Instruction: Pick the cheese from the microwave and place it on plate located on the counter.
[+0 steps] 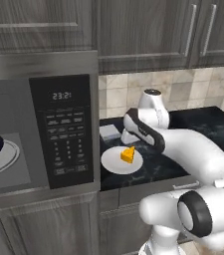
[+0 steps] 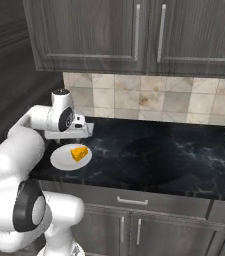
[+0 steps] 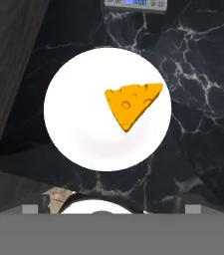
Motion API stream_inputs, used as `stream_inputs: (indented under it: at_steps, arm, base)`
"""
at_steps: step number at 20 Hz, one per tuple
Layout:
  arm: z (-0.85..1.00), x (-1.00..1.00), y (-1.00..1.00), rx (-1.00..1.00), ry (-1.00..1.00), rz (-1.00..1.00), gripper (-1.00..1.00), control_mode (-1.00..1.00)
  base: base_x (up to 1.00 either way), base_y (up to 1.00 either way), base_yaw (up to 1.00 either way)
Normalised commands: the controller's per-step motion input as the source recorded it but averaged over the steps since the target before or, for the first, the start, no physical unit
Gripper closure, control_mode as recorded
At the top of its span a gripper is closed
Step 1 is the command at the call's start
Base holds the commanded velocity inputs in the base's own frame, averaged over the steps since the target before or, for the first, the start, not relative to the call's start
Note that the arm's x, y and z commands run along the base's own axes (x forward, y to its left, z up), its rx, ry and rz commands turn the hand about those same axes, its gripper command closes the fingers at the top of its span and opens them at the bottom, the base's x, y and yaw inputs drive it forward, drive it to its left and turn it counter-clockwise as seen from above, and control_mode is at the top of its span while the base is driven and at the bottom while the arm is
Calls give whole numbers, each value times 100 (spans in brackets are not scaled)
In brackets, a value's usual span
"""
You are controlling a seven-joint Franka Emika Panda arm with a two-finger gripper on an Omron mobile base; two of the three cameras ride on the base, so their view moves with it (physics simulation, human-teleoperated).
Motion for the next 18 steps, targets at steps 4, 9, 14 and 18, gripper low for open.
stream_inputs:
  at_steps: [4, 9, 14, 18]
  arm:
    - [98, -100, -8, 0, -10, 0, -100, -100]
    - [100, -100, -2, -2, -2, -3, -100, -100]
    - [68, -93, -20, -1, 0, -9, -100, -100]
    - [20, -72, -40, 0, 0, -10, -100, -100]
  base:
    - [0, 0, 0]
    - [0, 0, 0]
    - [0, 0, 0]
    - [0, 0, 0]
